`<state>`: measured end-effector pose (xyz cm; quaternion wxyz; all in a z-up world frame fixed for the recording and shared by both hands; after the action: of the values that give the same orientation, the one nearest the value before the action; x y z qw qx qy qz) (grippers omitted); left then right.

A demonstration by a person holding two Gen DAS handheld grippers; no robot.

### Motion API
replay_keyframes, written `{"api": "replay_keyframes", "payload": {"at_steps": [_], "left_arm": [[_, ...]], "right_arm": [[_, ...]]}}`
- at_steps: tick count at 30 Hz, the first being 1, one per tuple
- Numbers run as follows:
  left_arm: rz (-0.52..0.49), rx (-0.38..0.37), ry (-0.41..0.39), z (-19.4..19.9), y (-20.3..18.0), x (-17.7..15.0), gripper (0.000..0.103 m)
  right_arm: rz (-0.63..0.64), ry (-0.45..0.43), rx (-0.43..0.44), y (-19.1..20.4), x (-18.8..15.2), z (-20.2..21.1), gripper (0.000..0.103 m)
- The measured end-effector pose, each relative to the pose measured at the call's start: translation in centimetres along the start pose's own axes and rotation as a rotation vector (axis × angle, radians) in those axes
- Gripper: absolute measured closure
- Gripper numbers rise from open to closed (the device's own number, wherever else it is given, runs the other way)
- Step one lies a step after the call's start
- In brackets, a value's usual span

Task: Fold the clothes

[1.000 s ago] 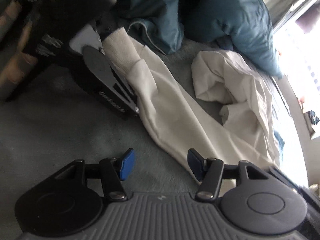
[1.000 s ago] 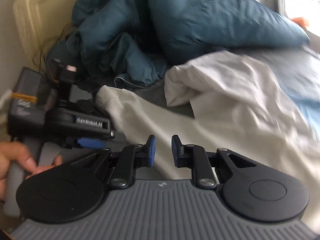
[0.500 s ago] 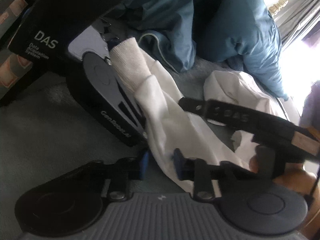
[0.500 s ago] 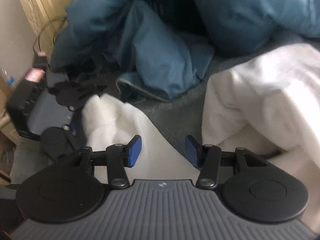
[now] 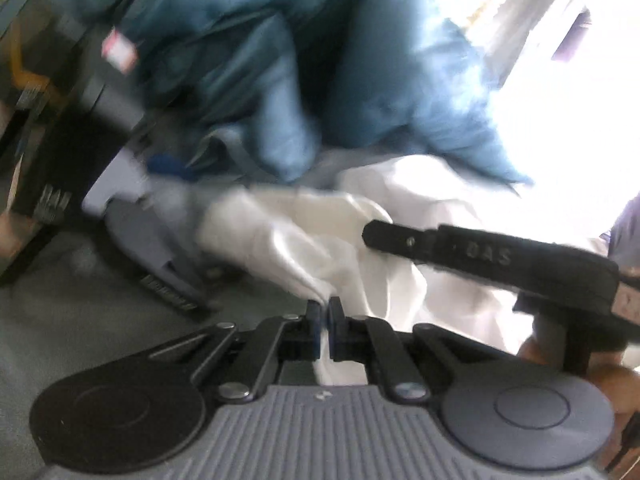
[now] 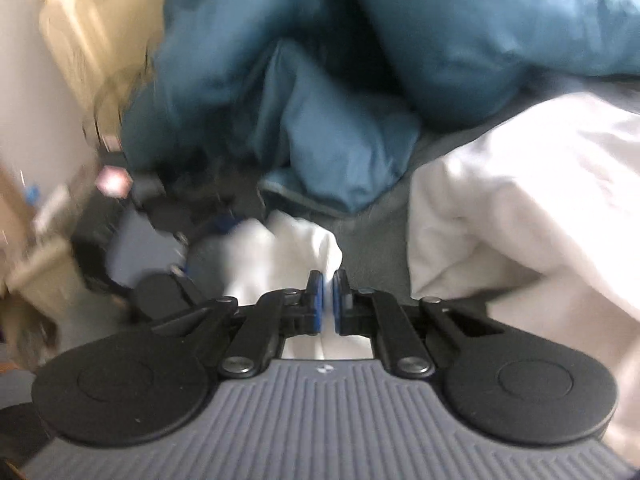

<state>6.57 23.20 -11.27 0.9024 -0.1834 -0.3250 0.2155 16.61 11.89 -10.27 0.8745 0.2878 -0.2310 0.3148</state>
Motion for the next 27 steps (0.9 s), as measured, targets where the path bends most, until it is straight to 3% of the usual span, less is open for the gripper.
{"api": "replay_keyframes", "payload": {"at_steps": [6, 10, 12, 14, 15, 16, 20, 22, 25, 27], "left_arm": [[-0.245, -0.206, 0.04, 4.4, -5.9, -2.3, 0.099], [-0.387, -0.325, 0.138, 7.0, -9.1, -5.9, 0.098], [-0.419, -0.326, 0.181, 6.9, -9.7, -7.5, 0.096], [-0.45, -0.328, 0.224, 6.9, -10.2, -9.1, 0.085], [-0.466, -0.328, 0.245, 6.9, -10.4, -10.0, 0.068], [-0.481, -0.329, 0.267, 6.9, -10.7, -10.8, 0.059], [-0.544, -0.331, 0.353, 6.8, -11.7, -14.0, 0.059], [-0.575, -0.332, 0.396, 6.8, -12.2, -15.6, 0.056], [-0.621, -0.333, 0.461, 6.8, -12.9, -18.0, 0.048], [-0.635, -0.331, 0.447, 5.9, -13.7, -18.1, 0.046]], "right_arm": [[-0.184, -0.205, -0.008, 0.1, -5.6, 12.4, 0.099], [-0.261, -0.285, -0.106, 1.0, -12.7, 20.8, 0.099], [-0.294, -0.282, -0.166, 1.6, -16.6, 23.9, 0.099], [-0.326, -0.239, -0.236, 2.4, -20.6, 25.9, 0.097], [-0.354, -0.204, -0.253, 2.5, -22.6, 26.3, 0.096], [-0.386, -0.166, -0.262, 2.4, -24.5, 26.5, 0.095], [-0.506, 0.063, -0.337, 1.7, -31.9, 24.7, 0.094], [-0.55, 0.147, -0.385, 1.6, -34.0, 24.5, 0.094], [-0.641, 0.027, -0.342, 1.1, -34.6, 26.5, 0.092], [-0.676, -0.066, -0.311, -0.1, -33.5, 27.3, 0.085]]}}
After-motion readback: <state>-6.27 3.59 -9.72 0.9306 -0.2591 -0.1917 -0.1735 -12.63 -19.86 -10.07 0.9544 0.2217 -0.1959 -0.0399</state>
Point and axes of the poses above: each gripper's, at about its wrist camera, not at the fingertips, and z roughly against the way its jaws point, y to its left, x to its top, the point moved 2 cm from there along -z, roughly the way its jaws point, and after that the axes turned 10 degrees about y, right-handed, at the moved point
